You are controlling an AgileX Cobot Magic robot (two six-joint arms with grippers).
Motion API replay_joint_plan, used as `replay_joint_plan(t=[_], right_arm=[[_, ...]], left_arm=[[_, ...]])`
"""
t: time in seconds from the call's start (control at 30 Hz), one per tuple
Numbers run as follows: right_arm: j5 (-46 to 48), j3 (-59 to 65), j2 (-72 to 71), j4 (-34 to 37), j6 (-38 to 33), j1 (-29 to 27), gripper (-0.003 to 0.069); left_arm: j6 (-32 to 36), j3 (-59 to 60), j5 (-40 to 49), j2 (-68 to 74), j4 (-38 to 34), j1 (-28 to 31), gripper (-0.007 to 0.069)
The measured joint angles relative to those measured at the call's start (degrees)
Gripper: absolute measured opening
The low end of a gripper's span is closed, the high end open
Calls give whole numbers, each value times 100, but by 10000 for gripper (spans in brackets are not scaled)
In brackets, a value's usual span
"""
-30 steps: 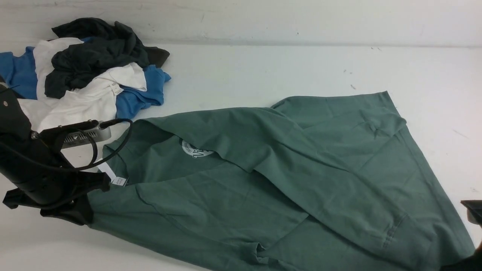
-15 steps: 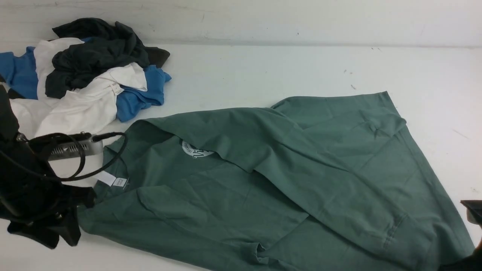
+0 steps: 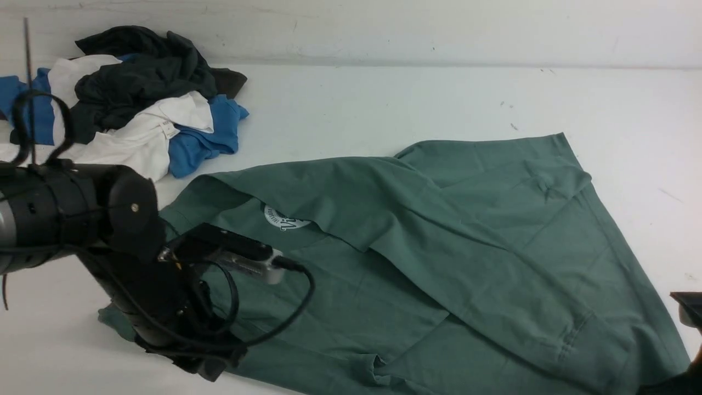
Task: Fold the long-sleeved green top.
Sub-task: Use both arms simultaneously to clamp the lower edge of the clothing fabric
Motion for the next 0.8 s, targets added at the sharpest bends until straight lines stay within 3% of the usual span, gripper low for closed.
replay_joint_plan(t=[0.3,0.5,0.6,0.8], right_arm=[[-7,0,0,7,0,0,36],[-18,0,0,16,0,0,36],[-28,0,0,16,0,0,36],[-20,0,0,20,0,0,36]], left_arm=[[92,0,-221,287,581,-170,441],[278,-30,-304,672,662,-176,449],[304,-81,-304,734,722,-182,382],[319,-98,-392,759,910,-182,55]])
